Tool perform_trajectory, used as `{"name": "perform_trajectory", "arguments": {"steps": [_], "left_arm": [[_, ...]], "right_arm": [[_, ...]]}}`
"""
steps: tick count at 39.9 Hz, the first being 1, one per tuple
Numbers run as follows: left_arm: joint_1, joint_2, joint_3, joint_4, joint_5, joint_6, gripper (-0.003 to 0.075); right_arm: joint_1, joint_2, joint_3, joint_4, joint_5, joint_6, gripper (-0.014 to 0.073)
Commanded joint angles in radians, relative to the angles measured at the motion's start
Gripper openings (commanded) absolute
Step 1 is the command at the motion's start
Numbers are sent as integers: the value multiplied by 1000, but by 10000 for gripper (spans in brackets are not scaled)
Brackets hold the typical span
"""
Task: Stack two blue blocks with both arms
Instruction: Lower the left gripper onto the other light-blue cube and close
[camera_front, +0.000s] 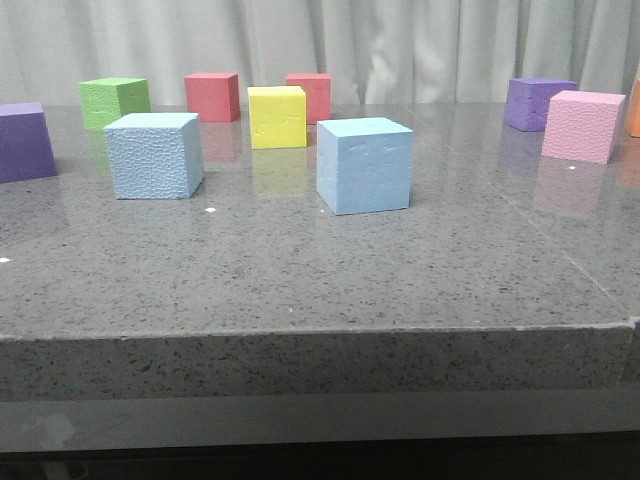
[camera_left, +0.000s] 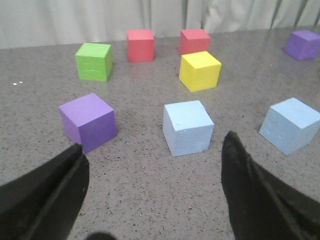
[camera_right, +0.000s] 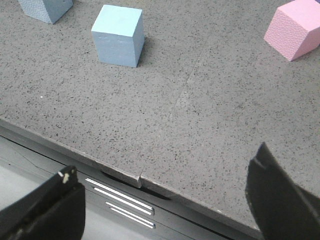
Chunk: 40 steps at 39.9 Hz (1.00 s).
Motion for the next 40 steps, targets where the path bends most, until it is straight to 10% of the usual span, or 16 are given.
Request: {"name": "perform_trajectory", "arguments": {"steps": [1,24,40], "left_arm": [[-50,84,-71,15,-61,1,561],[-184,663,-424,34,2,-9,547],[-184,1023,-767,186,266,-303,547]], "right_arm": [[-4,2,-25,0,-71,-6,656],[-4,2,-25,0,-71,-6,656],[-4,2,-25,0,-71,-6,656]]}}
